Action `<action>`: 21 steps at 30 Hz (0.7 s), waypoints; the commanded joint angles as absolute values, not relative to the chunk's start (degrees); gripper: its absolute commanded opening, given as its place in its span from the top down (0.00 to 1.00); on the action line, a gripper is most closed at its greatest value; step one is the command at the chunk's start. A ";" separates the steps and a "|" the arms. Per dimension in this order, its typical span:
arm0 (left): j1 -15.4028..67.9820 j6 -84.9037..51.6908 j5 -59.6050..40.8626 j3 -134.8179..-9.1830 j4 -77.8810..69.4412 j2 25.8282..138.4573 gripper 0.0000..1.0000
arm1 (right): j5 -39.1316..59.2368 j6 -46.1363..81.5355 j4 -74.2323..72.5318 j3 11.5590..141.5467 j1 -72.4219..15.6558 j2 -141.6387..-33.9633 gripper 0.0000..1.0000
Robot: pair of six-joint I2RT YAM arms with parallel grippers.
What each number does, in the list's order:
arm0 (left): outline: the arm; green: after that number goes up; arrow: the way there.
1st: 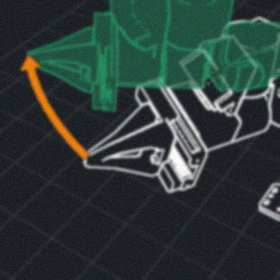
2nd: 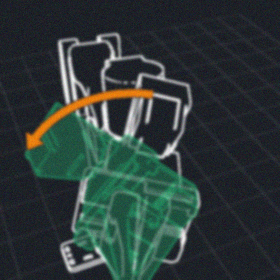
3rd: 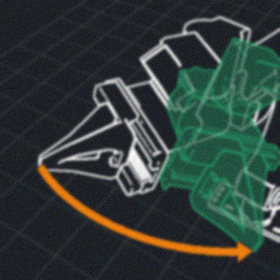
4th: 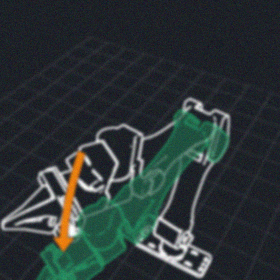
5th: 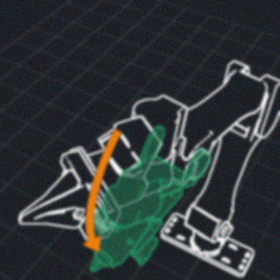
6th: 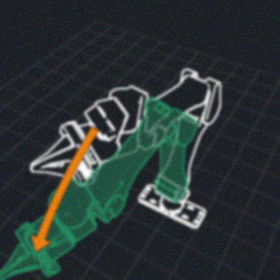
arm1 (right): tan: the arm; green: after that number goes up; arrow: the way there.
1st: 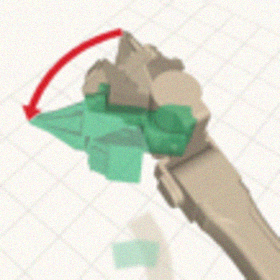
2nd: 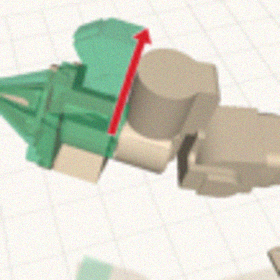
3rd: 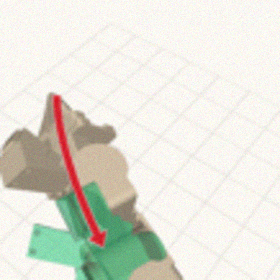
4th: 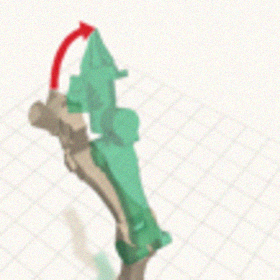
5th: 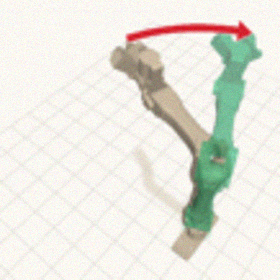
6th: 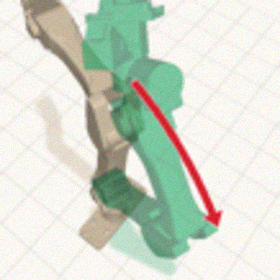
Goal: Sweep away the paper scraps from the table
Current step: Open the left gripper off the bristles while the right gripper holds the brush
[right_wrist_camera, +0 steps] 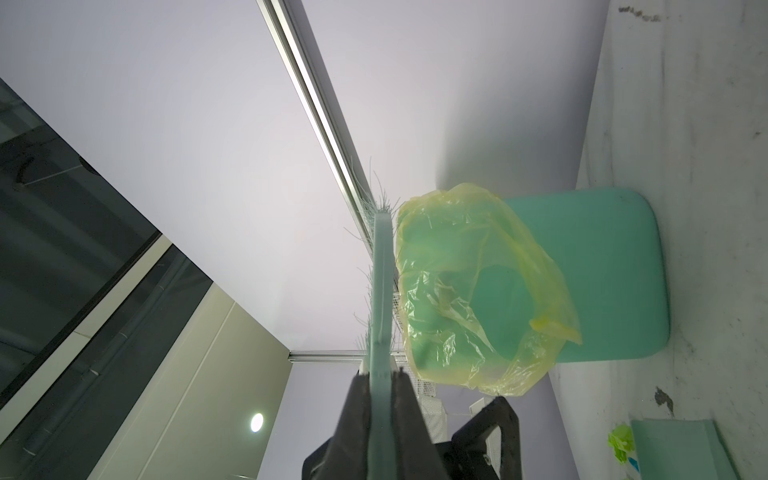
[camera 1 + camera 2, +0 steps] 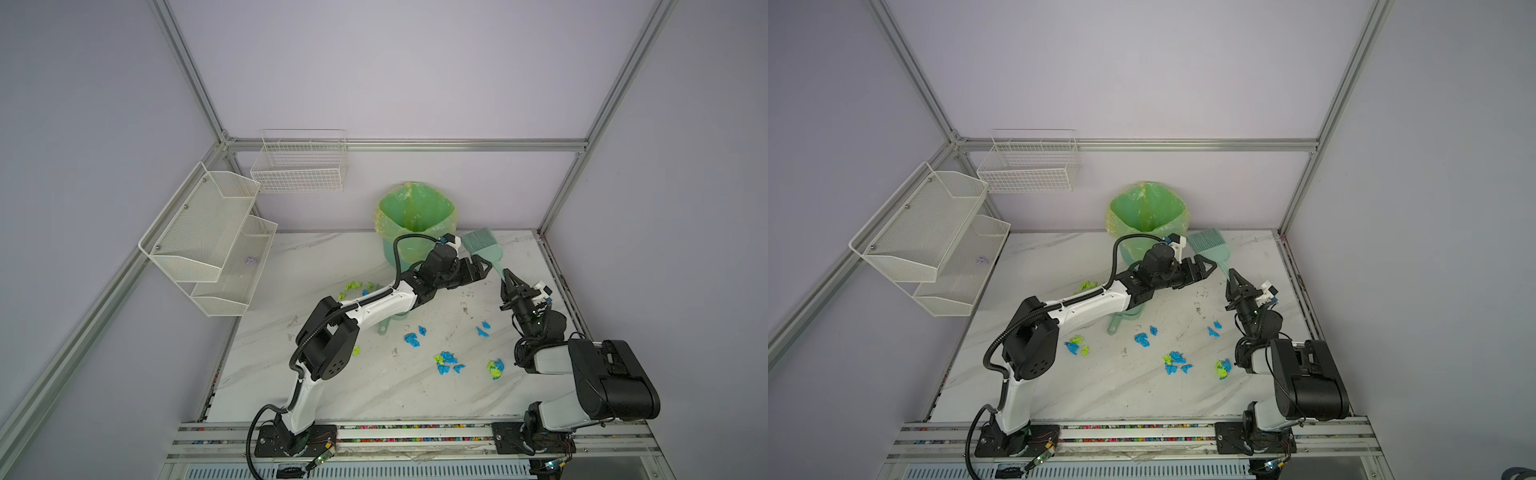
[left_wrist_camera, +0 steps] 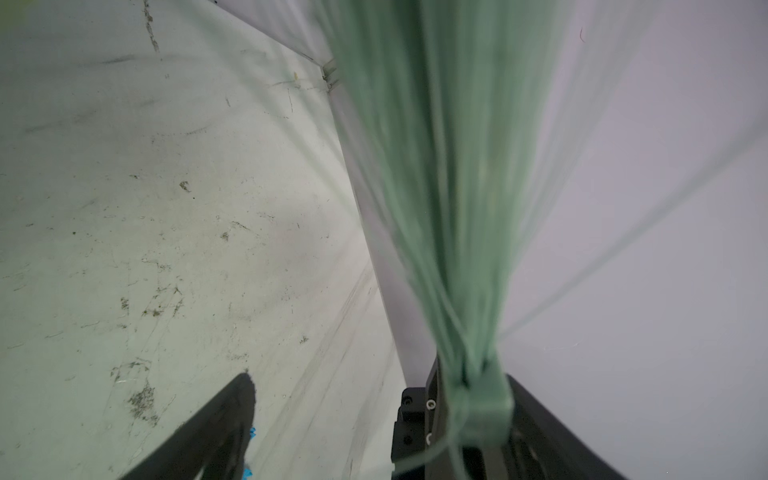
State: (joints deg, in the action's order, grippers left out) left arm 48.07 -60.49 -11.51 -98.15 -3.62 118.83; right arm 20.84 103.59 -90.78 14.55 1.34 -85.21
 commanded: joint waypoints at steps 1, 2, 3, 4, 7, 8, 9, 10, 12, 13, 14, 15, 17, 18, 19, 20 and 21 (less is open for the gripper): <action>48.10 -62.91 -12.22 -99.80 -11.05 116.71 0.07 | 20.50 106.12 -107.58 13.51 1.64 -85.34 1.00; 48.08 -63.48 -12.29 -99.20 -11.93 116.47 0.06 | 20.47 106.06 -107.58 13.47 1.66 -85.57 1.00; 47.99 -63.71 -12.36 -98.97 -12.29 116.44 0.05 | 20.47 106.08 -107.56 13.50 1.67 -85.63 1.00; 47.89 -63.81 -12.39 -98.96 -12.00 116.37 0.06 | 20.56 105.87 -107.53 13.65 1.61 -85.62 1.00; 47.58 -64.41 -11.97 -98.97 -11.57 116.72 0.19 | 20.65 105.67 -107.53 14.02 1.62 -85.22 1.00; 47.45 -64.97 -11.95 -98.73 -12.36 116.95 0.27 | 20.73 105.73 -107.55 14.11 1.60 -85.00 1.00; 47.37 -65.35 -11.96 -98.66 -13.21 117.14 0.34 | 20.99 105.69 -107.58 14.23 1.65 -84.87 1.00; 47.36 -65.56 -12.12 -98.94 -13.60 117.54 0.41 | 21.62 105.71 -107.58 14.59 1.63 -84.62 1.00; 47.37 -65.50 -11.99 -100.27 -12.85 118.23 0.51 | 22.67 105.56 -107.50 14.87 1.60 -84.05 1.00; 47.37 -65.48 -11.87 -100.87 -12.51 118.54 0.55 | 23.04 105.48 -107.41 14.87 1.60 -83.90 1.00; 47.37 -65.53 -11.80 -101.26 -12.64 118.84 0.59 | 23.26 105.46 -107.47 14.77 1.64 -83.79 1.00; 47.37 -65.57 -11.83 -101.50 -12.74 119.03 0.64 | 23.49 105.45 -107.49 14.77 1.67 -83.77 1.00; 47.33 -65.52 -11.91 -102.12 -12.75 119.35 0.74 | 24.41 105.31 -107.49 14.72 1.60 -83.99 1.00; 47.37 -65.41 -12.01 -102.39 -12.75 119.53 0.80 | 24.79 105.23 -107.49 14.76 1.63 -84.09 1.00; 47.37 -65.31 -12.11 -102.58 -12.40 119.63 0.87 | 25.19 105.16 -107.49 14.76 1.60 -84.20 1.00; 47.25 -65.18 -12.06 -102.82 -12.02 119.63 0.94 | 25.65 105.09 -107.47 14.81 1.65 -84.29 1.00; 47.26 -65.05 -12.12 -102.83 -11.77 119.63 1.00 | 26.16 104.90 -107.49 14.97 1.61 -84.36 1.00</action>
